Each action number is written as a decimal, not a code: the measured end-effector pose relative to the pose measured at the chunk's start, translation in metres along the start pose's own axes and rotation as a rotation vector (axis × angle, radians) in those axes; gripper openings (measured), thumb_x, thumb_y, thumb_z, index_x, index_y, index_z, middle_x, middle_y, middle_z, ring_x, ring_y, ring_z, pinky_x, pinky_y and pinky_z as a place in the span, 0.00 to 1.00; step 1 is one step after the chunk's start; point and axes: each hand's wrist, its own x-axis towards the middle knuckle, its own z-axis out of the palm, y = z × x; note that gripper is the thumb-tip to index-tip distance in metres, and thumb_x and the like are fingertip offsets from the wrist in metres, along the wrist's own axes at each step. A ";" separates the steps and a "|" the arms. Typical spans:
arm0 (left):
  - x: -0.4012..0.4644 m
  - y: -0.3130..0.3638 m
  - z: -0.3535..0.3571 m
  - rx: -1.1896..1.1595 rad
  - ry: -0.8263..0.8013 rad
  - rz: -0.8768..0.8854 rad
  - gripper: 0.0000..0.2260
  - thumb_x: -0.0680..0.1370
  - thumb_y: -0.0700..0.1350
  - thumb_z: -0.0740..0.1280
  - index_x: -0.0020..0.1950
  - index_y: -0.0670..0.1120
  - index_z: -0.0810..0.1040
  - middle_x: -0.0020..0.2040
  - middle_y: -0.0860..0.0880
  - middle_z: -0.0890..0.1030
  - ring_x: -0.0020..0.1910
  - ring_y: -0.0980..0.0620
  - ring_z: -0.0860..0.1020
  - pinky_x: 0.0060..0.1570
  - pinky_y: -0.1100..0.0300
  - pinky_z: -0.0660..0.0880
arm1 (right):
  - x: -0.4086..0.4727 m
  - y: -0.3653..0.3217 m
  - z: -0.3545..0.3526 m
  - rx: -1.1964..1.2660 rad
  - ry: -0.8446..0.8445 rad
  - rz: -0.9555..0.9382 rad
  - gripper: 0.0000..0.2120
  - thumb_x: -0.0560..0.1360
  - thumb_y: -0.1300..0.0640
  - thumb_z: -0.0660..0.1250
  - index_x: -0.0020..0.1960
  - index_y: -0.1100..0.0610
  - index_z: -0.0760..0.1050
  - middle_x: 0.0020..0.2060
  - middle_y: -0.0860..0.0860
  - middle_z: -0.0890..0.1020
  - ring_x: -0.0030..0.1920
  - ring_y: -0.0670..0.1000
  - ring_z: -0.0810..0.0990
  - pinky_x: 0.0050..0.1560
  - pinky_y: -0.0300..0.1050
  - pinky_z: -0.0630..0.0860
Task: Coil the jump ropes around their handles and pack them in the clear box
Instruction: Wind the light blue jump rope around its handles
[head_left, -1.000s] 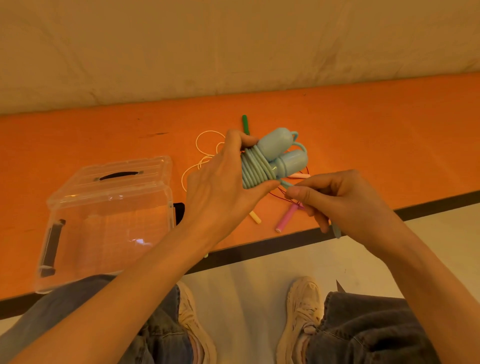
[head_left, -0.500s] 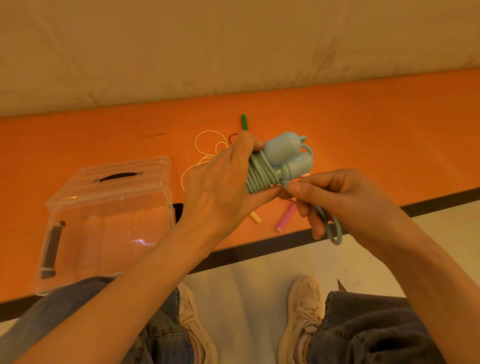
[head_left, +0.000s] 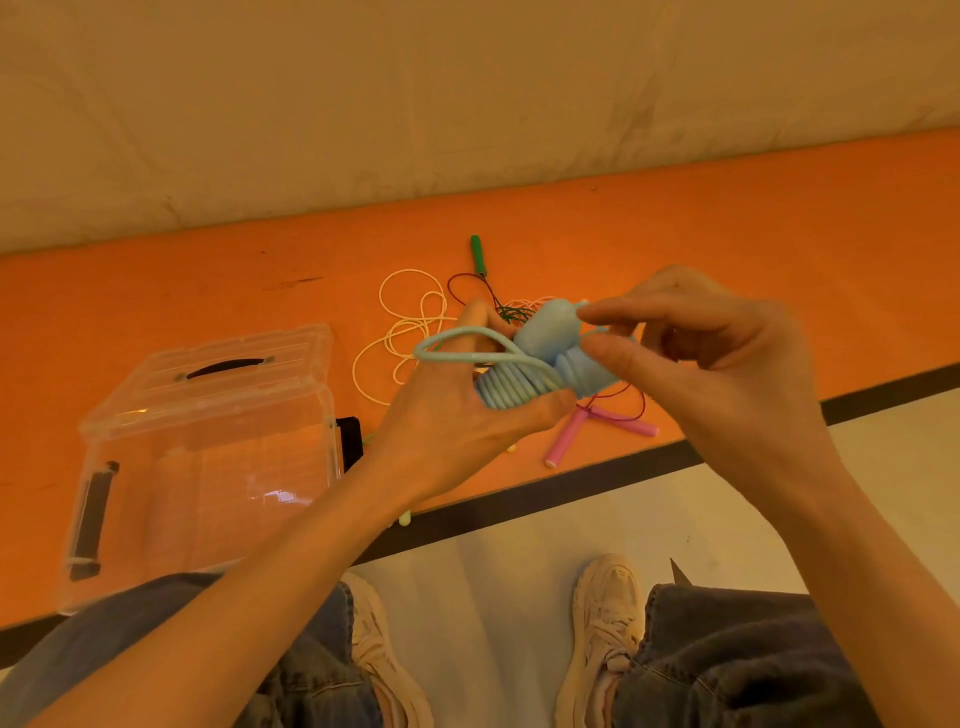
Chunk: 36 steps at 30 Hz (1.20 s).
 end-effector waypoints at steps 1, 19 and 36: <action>0.000 -0.001 0.000 0.011 -0.005 0.005 0.22 0.65 0.60 0.73 0.48 0.50 0.68 0.41 0.55 0.78 0.33 0.56 0.78 0.29 0.56 0.78 | 0.000 0.000 -0.001 -0.063 -0.047 -0.024 0.14 0.69 0.49 0.72 0.55 0.47 0.80 0.43 0.46 0.78 0.35 0.46 0.71 0.35 0.37 0.69; -0.005 0.001 0.001 0.751 -0.054 0.166 0.21 0.67 0.62 0.69 0.50 0.54 0.64 0.35 0.57 0.70 0.34 0.54 0.74 0.30 0.58 0.71 | 0.000 -0.003 0.018 0.015 -0.369 0.267 0.10 0.66 0.56 0.76 0.44 0.54 0.78 0.39 0.49 0.81 0.34 0.48 0.80 0.35 0.42 0.79; 0.007 0.003 -0.013 -0.397 -0.258 -0.365 0.28 0.59 0.56 0.76 0.53 0.45 0.72 0.37 0.47 0.82 0.32 0.51 0.79 0.26 0.60 0.74 | 0.007 -0.022 0.010 0.918 0.161 0.447 0.08 0.59 0.52 0.69 0.34 0.54 0.84 0.33 0.51 0.84 0.28 0.43 0.81 0.27 0.31 0.76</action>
